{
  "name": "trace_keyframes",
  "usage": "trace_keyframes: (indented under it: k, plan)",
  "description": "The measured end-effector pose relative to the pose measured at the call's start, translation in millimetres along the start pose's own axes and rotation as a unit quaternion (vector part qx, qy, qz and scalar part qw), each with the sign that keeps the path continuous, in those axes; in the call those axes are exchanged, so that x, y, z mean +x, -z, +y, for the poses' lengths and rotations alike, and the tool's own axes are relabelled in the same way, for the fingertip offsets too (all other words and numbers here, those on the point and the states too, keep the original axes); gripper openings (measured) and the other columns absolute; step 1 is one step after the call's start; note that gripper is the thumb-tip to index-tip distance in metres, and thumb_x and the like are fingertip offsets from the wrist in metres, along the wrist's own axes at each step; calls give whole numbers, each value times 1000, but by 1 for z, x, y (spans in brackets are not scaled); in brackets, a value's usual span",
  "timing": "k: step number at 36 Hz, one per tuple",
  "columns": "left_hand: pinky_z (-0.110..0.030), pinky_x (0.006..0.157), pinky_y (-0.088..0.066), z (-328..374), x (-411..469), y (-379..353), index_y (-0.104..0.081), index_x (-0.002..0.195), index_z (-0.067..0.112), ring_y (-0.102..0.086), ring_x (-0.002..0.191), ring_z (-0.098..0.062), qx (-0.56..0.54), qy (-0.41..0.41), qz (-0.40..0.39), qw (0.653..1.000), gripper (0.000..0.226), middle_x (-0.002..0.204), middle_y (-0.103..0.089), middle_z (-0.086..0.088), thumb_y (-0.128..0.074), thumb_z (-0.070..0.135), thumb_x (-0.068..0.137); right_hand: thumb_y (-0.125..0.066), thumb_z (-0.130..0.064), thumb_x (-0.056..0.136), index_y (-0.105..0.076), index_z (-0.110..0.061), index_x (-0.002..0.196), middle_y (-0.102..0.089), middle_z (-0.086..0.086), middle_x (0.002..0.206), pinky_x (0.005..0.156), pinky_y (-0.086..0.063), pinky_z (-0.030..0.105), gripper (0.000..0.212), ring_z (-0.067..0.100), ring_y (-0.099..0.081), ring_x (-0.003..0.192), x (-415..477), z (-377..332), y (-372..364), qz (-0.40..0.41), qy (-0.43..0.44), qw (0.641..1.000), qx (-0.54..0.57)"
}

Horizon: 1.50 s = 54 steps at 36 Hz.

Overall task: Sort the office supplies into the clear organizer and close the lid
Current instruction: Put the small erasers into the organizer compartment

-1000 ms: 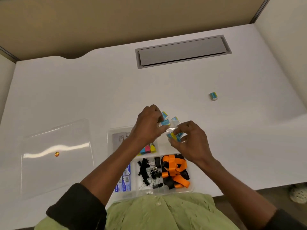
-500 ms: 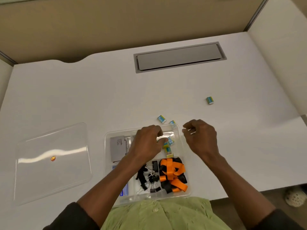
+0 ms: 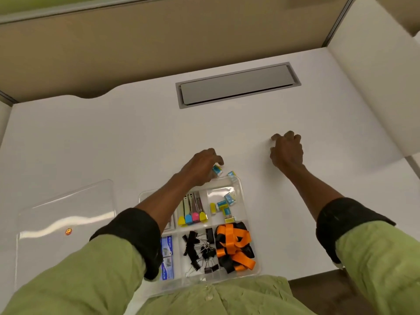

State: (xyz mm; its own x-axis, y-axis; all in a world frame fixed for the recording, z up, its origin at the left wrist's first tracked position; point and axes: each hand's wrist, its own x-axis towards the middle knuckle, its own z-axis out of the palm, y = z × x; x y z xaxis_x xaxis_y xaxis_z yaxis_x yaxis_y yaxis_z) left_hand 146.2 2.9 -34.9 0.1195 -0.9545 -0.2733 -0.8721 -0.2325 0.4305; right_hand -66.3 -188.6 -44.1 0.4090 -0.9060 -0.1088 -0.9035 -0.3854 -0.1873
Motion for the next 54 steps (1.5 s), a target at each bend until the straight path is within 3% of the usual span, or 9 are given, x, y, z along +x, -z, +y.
trace_keyframes:
  k: [10, 19, 31, 36, 38, 41, 45, 50, 54]
  plan:
    - [-30, 73, -42, 1, 5, 5, -73, 105, 12, -61, 93, -25, 32, -30, 5, 999, 20, 104, -61, -7, -78, 17, 86, -64, -8, 85, -73, -20, 109, -59, 16, 110, 79, -53, 40, 28, 37, -61, 101, -41, -35, 12, -12, 64, 992, 109]
    - [-39, 69, -53, 34, -43, 23, -70, 105, 15, -60, 86, -20, -7, 17, 187, 982, 28, 97, -64, 0, -76, 38, 89, -73, -20, 87, -76, -32, 106, -64, 1, 101, 73, -53, 27, 22, 15, -66, 83, -131, -72, 44, -19, 115, 960, 254]
    - [-34, 71, -52, 54, -111, 0, -73, 102, 25, -60, 84, -10, -25, 62, 140, 988, 42, 86, -68, 11, -68, 64, 86, -69, -34, 90, -76, -33, 97, -77, -14, 96, 72, -55, 26, 10, 5, -70, 79, -170, -62, 44, -89, 106, 972, 188]
    - [-36, 70, -55, 35, -127, -6, -73, 102, 19, -61, 99, -17, 4, 99, 245, 964, 35, 102, -67, 5, -72, 51, 89, -72, -22, 90, -79, -22, 96, -77, -8, 90, 74, -53, 23, 9, 8, -69, 76, -141, -63, 52, -55, 94, 969, 220]
    - [-40, 86, -56, 25, -135, -9, -69, 119, 17, -61, 113, -21, 7, 133, 252, 959, 50, 123, -65, 0, -69, 57, 90, -72, -20, 90, -78, -21, 95, -77, -7, 89, 72, -49, 20, 8, 9, -69, 77, -126, -66, 48, -55, 97, 969, 221]
    - [-46, 121, -34, 8, -149, -21, -46, 151, 11, -38, 148, -28, 18, 192, 174, 966, 89, 160, -41, -11, -48, 77, 90, -74, -24, 88, -76, -22, 93, -77, -5, 90, 74, -53, 26, 6, 15, -71, 83, -105, -72, 33, -76, 96, 973, 196]
    - [-44, 130, 1, -5, -165, -41, -7, 164, 11, 4, 161, -26, 54, 198, 120, 971, 111, 173, 0, -12, -26, 89, 87, -80, -47, 78, -72, -22, 91, -73, 0, 89, 71, -53, 31, 30, 22, -69, 84, -82, -83, 13, -111, 65, 982, 136]
    - [-57, 128, 6, -1, -175, -48, 17, 162, 13, 25, 157, -25, 57, 169, 131, 975, 118, 169, 29, -8, -35, 88, 87, -86, -63, 62, -63, -12, 108, -66, 9, 106, 83, -57, 40, 72, 31, -66, 100, -57, -97, 7, -199, 9, 979, 54]
    - [-63, 127, 0, -2, -175, -51, 14, 162, 10, 22, 158, -29, 64, 161, 141, 975, 124, 169, 27, -12, -42, 89, 84, -90, -39, 63, -60, -12, 93, -70, 10, 96, 76, -60, 36, 50, 28, -69, 82, -48, -106, 5, -234, 5, 971, 50]
